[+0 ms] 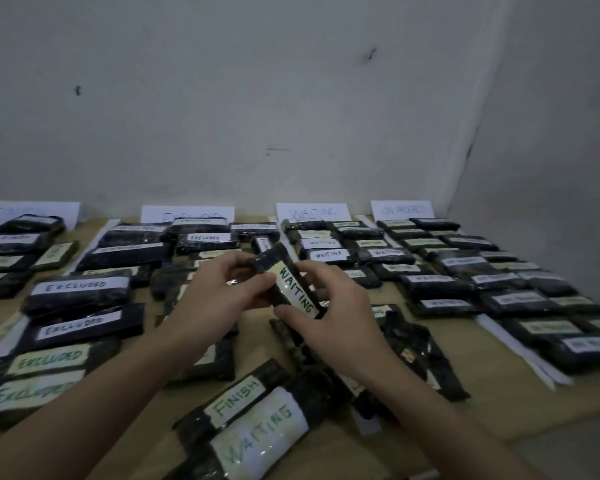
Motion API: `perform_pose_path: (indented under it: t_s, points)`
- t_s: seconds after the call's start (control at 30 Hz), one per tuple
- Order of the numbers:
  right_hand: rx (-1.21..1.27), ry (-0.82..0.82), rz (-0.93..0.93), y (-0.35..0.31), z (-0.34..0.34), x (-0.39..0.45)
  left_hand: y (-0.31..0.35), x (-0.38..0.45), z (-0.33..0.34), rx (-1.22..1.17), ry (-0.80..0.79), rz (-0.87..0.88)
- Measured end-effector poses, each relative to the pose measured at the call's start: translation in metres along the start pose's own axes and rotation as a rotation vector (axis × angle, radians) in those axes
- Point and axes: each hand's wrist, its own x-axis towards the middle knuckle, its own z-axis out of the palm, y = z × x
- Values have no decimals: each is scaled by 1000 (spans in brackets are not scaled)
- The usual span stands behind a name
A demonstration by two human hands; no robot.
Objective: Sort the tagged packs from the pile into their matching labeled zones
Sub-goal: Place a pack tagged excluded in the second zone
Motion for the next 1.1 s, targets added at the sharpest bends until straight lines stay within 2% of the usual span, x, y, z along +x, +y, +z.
perform_pose_path:
  t_s: [0.2,0.33,0.47,0.63,0.77,0.93,1.1]
  points:
    - [-194,77,-69,21,-46,3,11,12,50,-70,-74,-13]
    - [-276,66,-102,38,-88,-3,12,15,88,-9,-169,-14]
    - [-421,41,-81,68,-131,-7,11,15,115,179,-338,38]
    - [-652,-229,76,111,-174,-5,6,17,124,210,-362,33]
    - [-805,-432,183,128,-179,-4,2,19,119,337,-393,117]
    - [-817,-531,248,145,-175,-3,-3,23,100,657,-414,304]
    - [-949,-575,187,147,-171,-4,-8,27,78,901,-452,439]
